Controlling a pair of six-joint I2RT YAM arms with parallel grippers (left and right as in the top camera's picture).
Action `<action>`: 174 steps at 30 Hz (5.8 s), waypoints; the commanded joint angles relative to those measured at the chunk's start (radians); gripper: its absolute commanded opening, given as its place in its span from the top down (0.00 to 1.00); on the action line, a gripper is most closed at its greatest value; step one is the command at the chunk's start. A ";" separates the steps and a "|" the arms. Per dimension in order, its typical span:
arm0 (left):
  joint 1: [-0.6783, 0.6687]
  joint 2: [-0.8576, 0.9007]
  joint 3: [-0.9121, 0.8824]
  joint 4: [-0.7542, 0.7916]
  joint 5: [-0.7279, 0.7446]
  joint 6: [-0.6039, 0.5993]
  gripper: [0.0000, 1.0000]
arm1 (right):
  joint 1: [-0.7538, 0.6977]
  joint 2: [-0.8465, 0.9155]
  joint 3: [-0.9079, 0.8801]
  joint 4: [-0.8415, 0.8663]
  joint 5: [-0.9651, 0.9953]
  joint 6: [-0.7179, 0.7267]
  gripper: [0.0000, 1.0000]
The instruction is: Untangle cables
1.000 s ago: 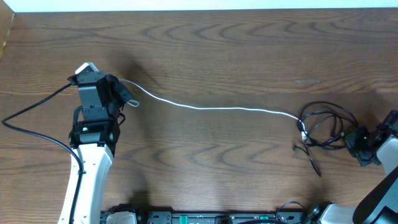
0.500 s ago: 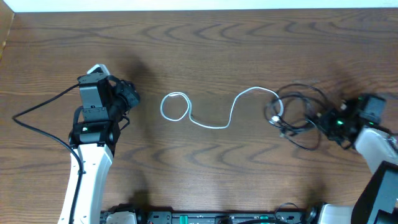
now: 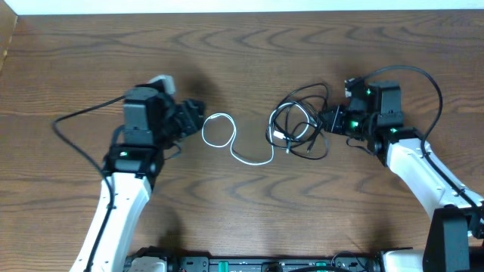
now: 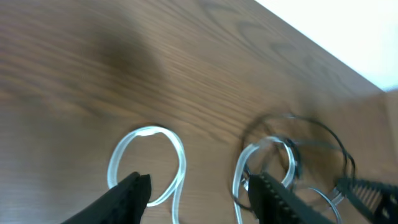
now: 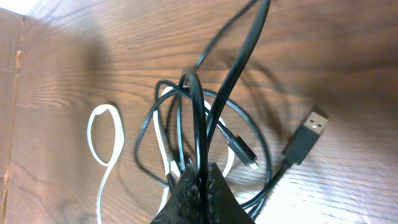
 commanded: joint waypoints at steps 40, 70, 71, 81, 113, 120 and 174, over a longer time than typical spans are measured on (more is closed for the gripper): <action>-0.415 0.441 -0.010 0.226 0.137 0.368 0.38 | 0.001 -0.081 0.089 -0.229 0.126 -0.048 0.99; -0.383 0.441 -0.010 0.124 -0.184 0.370 0.76 | -0.006 -0.081 0.089 -0.274 0.170 -0.056 0.99; -0.383 0.441 -0.010 0.124 -0.185 0.370 0.67 | -0.006 -0.081 0.089 -0.274 0.170 -0.056 0.99; -0.383 0.444 -0.011 0.136 -0.185 0.370 0.43 | -0.006 -0.081 0.089 -0.275 0.170 -0.059 0.99; -0.386 0.529 -0.011 0.148 0.132 0.425 0.42 | -0.006 -0.081 0.089 -0.275 0.171 -0.067 0.99; -0.385 0.529 -0.011 0.132 0.270 0.518 0.43 | -0.006 -0.081 0.089 -0.275 0.171 -0.067 0.99; -0.518 0.529 -0.010 0.286 0.253 -0.538 0.61 | -0.006 -0.081 0.089 -0.268 0.170 -0.067 0.99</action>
